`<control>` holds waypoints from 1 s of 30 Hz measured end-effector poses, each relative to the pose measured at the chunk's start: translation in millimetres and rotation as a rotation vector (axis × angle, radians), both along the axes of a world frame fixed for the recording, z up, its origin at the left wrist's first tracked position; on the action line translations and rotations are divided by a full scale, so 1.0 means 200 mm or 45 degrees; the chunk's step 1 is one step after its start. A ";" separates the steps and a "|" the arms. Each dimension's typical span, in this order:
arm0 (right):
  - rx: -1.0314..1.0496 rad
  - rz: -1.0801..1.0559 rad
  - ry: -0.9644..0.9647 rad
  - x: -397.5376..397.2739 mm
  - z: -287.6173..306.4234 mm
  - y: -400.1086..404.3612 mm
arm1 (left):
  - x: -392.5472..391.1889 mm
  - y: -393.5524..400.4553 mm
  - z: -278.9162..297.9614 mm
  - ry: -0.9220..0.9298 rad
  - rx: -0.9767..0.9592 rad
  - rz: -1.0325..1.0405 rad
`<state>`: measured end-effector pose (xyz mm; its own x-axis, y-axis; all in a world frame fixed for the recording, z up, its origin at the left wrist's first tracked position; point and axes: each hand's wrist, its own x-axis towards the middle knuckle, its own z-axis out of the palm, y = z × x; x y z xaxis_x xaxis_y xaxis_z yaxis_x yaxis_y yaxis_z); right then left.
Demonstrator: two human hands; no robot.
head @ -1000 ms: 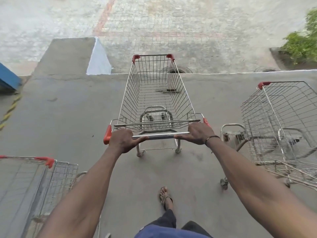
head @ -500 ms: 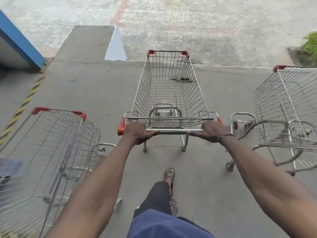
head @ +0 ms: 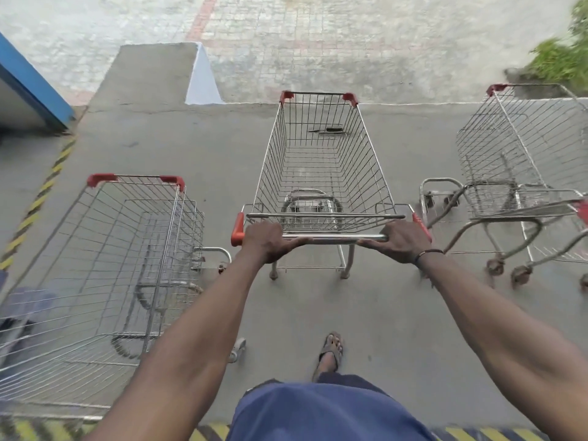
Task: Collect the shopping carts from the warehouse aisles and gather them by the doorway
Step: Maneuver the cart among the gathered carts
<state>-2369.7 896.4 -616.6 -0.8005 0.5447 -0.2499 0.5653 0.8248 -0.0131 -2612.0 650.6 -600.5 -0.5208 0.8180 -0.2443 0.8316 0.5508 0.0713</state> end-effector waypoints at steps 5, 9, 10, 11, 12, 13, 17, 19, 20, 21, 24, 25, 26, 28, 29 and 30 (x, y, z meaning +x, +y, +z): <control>0.059 -0.137 -0.007 0.10 0.03 -0.35 | 0.06 -0.24 0.01 -0.009 -0.044 -0.033; 0.000 -0.227 -0.010 0.18 0.04 -0.59 | 0.12 -0.46 -0.02 -0.004 0.026 -0.079; -0.005 -0.237 -0.031 0.21 0.04 -0.64 | 0.14 -0.52 -0.02 -0.001 0.040 -0.082; -0.015 -0.238 -0.056 0.22 0.05 -0.69 | 0.17 -0.57 -0.03 -0.004 0.048 -0.081; -0.023 -0.236 -0.078 0.24 0.06 -0.73 | 0.19 -0.61 -0.03 -0.012 0.054 -0.076; -0.029 -0.232 -0.094 0.26 0.06 -0.77 | 0.21 -0.66 -0.04 -0.021 0.058 -0.071; -0.065 -0.200 -0.118 0.32 0.07 -0.88 | 0.30 -0.81 -0.05 -0.016 0.052 -0.056; -0.060 -0.181 -0.129 0.35 0.06 -0.94 | 0.34 -0.89 -0.05 -0.014 0.042 -0.036; -0.053 -0.167 -0.139 0.37 0.06 -0.97 | 0.36 -0.93 -0.05 -0.020 0.040 -0.020; -0.043 -0.152 -0.145 0.39 0.05 -1.00 | 0.38 -0.96 -0.05 -0.027 0.039 -0.004; 0.001 -0.104 -0.140 0.44 0.05 -1.06 | 0.46 -1.05 -0.03 -0.022 0.018 0.027; 0.006 -0.088 -0.137 0.46 0.05 -1.07 | 0.49 -1.07 -0.02 -0.019 0.010 0.032; 0.009 -0.061 -0.142 0.49 0.05 -1.09 | 0.54 -1.10 -0.02 -0.026 0.004 0.047; 0.010 -0.037 -0.156 0.53 0.05 -1.11 | 0.60 -1.13 -0.01 -0.041 -0.011 0.078; 0.010 -0.028 -0.156 0.56 0.05 -1.12 | 0.64 -1.15 -0.01 -0.046 -0.015 0.098; 0.012 -0.023 -0.153 0.59 0.06 -1.13 | 0.68 -1.17 -0.01 -0.053 -0.019 0.112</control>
<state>-2251.3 670.6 -605.2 -0.7553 0.5613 -0.3384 0.5769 0.8144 0.0633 -2476.5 417.0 -602.1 -0.5798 0.7655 -0.2789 0.7764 0.6229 0.0959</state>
